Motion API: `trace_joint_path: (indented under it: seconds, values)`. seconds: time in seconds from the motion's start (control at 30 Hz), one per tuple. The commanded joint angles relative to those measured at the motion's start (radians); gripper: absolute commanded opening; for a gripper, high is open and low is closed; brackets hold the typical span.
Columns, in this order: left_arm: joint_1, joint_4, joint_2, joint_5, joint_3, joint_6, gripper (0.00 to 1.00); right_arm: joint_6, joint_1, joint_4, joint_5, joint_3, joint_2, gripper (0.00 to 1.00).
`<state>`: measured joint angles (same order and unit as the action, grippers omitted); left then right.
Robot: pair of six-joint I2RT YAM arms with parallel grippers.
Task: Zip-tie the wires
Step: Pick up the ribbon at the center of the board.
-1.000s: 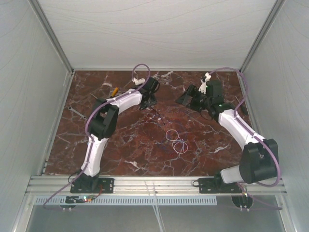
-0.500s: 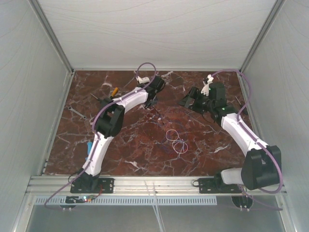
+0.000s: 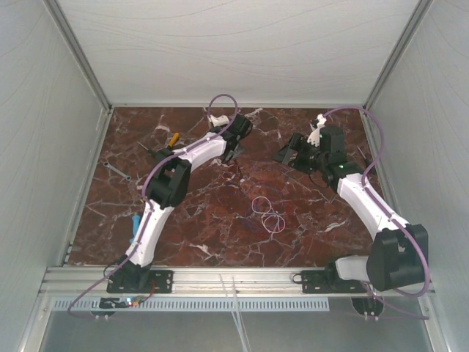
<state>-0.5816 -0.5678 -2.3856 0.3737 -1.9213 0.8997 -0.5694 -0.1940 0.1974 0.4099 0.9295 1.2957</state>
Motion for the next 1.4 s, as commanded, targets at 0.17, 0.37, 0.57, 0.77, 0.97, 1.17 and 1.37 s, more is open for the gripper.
trace_joint_path:
  seconds: [0.17, 0.37, 0.57, 0.77, 0.97, 1.17, 1.37]
  values:
    - [-0.004, 0.306, 0.004, -0.098, -0.058, -0.065, 0.00, 0.015, 0.007, -0.001, 0.010, -0.009, -0.040, 0.73]
    - [0.001, 0.448, 0.072, -0.077, -0.038, -0.211, 0.00, 0.017, 0.006, -0.003, -0.008, -0.016, -0.067, 0.73]
    - [0.010, 0.664, 0.211, -0.092, 0.118, -0.384, 0.00, 0.013, 0.006, -0.037, -0.021, -0.026, -0.112, 0.72]
    - [0.018, 0.877, 0.346, -0.188, 0.273, -0.483, 0.00, -0.001, 0.005, -0.104, -0.038, -0.065, -0.170, 0.72]
    - [0.040, 0.933, 0.440, -0.380, 0.339, -0.374, 0.00, 0.016, 0.005, -0.210, 0.040, -0.107, -0.227, 0.72]
    - [0.028, 1.056, 0.607, -0.593, 0.510, -0.449, 0.00, 0.009, -0.011, -0.416, 0.121, -0.204, -0.341, 0.72]
    - [-0.030, 1.153, 0.798, -0.646, 0.742, -0.614, 0.00, 0.024, -0.096, -0.519, 0.106, -0.225, -0.395, 0.72]
